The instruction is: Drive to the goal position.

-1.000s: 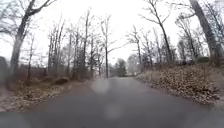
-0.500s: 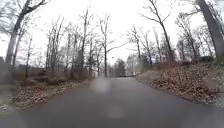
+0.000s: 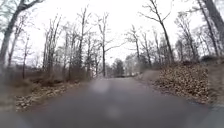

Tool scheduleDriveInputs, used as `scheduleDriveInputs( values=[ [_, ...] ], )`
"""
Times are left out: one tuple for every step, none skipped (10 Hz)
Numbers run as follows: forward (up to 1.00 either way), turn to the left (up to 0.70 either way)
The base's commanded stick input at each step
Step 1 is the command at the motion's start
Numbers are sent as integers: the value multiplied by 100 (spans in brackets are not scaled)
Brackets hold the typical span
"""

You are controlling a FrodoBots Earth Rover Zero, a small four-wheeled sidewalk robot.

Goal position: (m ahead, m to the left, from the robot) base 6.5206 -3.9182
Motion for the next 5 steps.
scheduleDriveInputs(
  values=[
    [100,0],
    [100,0],
    [100,0],
    [100,0],
    [100,0]
  ],
)
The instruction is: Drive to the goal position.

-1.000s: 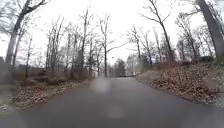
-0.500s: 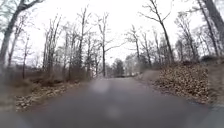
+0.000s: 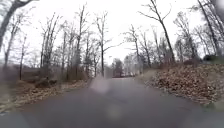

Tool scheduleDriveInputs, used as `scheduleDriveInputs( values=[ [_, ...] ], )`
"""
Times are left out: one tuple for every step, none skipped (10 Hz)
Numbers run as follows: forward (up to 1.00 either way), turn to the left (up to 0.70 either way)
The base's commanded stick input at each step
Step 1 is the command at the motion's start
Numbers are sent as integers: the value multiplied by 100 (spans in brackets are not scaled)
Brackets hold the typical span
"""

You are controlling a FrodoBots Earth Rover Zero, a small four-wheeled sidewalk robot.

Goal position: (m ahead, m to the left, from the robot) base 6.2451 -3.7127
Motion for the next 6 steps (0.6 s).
scheduleDriveInputs(
  values=[
    [100,0],
    [100,0],
    [100,0],
    [100,0],
    [100,0],
    [100,0]
  ],
)
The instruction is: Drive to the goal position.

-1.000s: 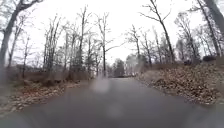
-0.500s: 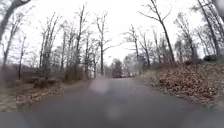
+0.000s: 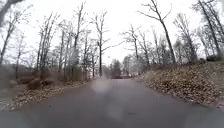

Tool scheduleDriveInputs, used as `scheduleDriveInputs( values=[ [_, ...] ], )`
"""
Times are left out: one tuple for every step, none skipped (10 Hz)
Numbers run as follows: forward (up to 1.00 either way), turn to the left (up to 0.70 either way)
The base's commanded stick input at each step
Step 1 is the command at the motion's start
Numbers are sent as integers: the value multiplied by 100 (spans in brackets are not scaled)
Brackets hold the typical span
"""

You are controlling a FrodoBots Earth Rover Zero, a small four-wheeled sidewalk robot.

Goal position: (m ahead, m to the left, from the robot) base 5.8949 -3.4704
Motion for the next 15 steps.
scheduleDriveInputs(
  values=[
    [100,0],
    [100,0],
    [100,0],
    [100,0],
    [100,0],
    [100,0],
    [100,0],
    [100,0],
    [100,0],
    [100,0],
    [100,0],
    [100,0],
    [100,0],
    [100,0],
    [100,0]
  ],
)
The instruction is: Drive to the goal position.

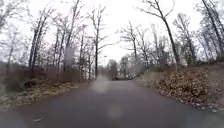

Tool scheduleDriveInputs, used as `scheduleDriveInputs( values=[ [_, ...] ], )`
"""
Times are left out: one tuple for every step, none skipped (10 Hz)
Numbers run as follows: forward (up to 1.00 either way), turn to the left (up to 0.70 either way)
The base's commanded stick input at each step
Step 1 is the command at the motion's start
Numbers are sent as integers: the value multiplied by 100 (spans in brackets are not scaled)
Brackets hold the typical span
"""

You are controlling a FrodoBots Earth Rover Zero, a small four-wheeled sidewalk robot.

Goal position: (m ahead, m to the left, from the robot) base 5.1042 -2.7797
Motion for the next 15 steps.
scheduleDriveInputs(
  values=[
    [100,0],
    [100,0],
    [100,0],
    [100,0],
    [100,0],
    [100,0],
    [100,0],
    [100,0],
    [100,0],
    [100,0],
    [100,0],
    [100,0],
    [100,0],
    [100,0],
    [100,0]
  ],
)
